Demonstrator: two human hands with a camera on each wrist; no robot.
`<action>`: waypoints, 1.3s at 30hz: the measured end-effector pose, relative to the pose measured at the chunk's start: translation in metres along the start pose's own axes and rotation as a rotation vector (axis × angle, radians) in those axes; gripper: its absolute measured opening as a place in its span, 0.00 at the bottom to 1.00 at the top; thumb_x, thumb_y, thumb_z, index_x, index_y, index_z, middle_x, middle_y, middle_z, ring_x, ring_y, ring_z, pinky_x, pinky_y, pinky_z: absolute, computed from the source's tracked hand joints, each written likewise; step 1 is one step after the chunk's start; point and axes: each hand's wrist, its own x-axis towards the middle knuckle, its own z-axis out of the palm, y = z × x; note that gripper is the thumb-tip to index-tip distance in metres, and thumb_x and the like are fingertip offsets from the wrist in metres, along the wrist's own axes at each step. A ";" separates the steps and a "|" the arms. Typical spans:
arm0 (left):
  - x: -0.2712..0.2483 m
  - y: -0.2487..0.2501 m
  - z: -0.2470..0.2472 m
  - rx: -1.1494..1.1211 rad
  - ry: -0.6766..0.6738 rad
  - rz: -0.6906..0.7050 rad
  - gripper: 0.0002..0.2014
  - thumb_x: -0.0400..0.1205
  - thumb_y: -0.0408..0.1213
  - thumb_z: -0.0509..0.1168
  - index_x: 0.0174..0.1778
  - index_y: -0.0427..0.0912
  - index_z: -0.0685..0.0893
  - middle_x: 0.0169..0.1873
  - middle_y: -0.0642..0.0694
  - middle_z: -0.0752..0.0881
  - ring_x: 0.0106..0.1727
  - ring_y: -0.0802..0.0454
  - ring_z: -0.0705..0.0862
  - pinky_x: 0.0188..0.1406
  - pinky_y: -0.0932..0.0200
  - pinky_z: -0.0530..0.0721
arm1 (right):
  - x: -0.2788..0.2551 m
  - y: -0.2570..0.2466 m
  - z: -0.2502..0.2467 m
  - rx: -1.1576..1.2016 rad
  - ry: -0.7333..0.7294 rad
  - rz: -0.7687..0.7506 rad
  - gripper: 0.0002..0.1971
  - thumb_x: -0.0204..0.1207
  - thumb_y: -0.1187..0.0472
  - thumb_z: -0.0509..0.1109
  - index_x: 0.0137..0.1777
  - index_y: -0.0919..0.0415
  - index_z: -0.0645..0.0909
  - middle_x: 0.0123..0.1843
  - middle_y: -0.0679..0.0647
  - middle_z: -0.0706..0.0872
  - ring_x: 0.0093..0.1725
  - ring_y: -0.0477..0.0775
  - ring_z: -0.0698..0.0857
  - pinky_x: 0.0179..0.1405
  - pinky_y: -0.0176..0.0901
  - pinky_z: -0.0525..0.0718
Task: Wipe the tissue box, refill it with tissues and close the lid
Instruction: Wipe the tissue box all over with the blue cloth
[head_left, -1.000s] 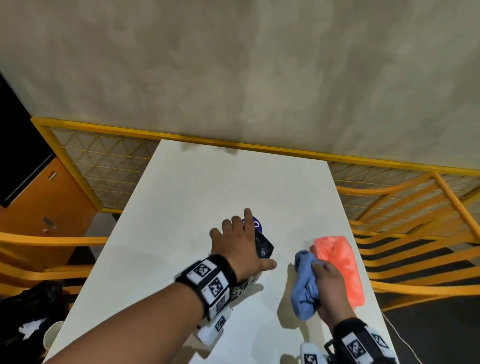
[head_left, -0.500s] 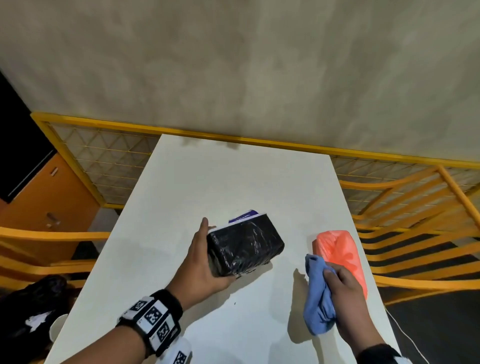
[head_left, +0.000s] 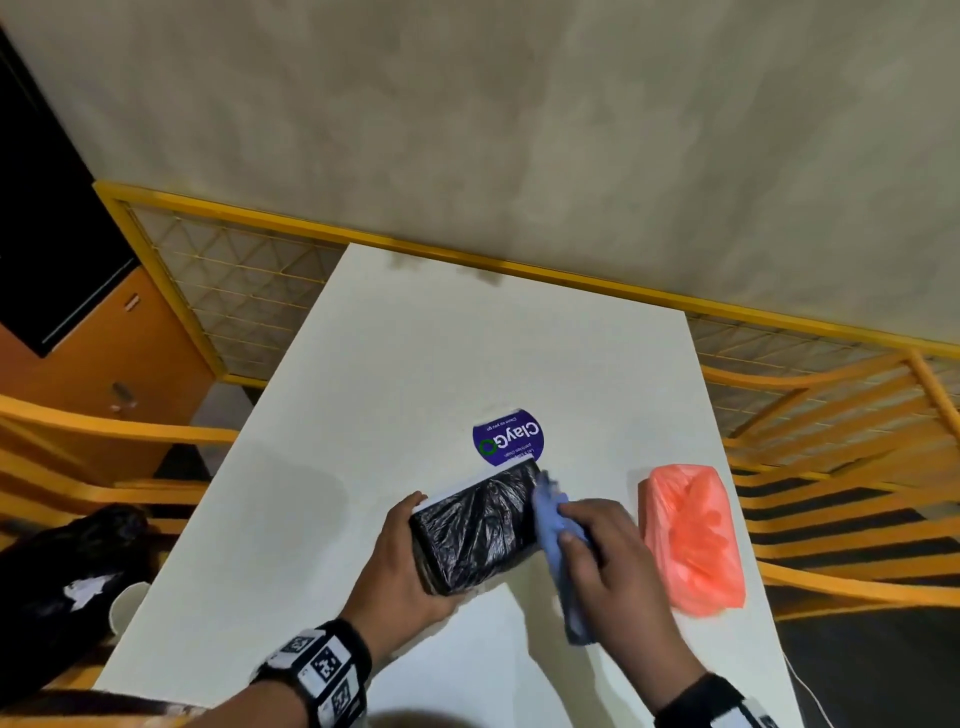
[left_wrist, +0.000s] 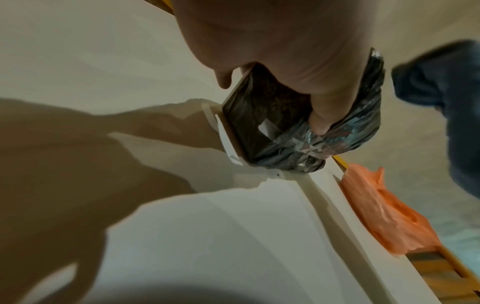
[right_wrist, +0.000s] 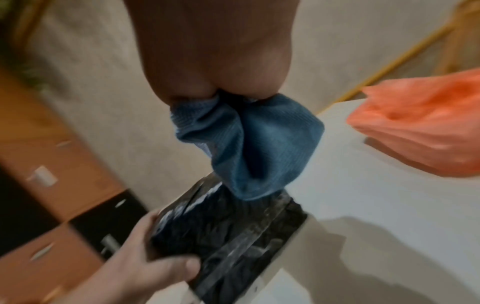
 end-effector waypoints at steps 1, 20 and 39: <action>0.002 0.002 0.003 0.029 -0.001 -0.008 0.60 0.56 0.57 0.86 0.80 0.57 0.58 0.72 0.53 0.75 0.71 0.59 0.79 0.71 0.57 0.79 | 0.003 -0.007 0.010 -0.059 -0.048 -0.115 0.10 0.77 0.59 0.65 0.55 0.52 0.83 0.56 0.44 0.83 0.57 0.43 0.80 0.58 0.36 0.76; 0.004 0.014 0.018 -0.019 0.035 -0.001 0.53 0.56 0.53 0.82 0.76 0.54 0.62 0.64 0.55 0.77 0.63 0.55 0.81 0.60 0.53 0.84 | 0.059 0.007 0.065 -0.343 -0.249 -0.250 0.12 0.70 0.63 0.61 0.50 0.55 0.81 0.47 0.50 0.82 0.43 0.58 0.78 0.41 0.50 0.77; 0.002 0.016 0.019 0.031 0.052 -0.005 0.58 0.55 0.62 0.81 0.79 0.52 0.60 0.69 0.52 0.76 0.69 0.53 0.78 0.69 0.53 0.80 | 0.080 0.055 0.003 -0.118 0.164 0.254 0.11 0.80 0.68 0.64 0.59 0.59 0.83 0.56 0.59 0.83 0.53 0.51 0.78 0.46 0.33 0.68</action>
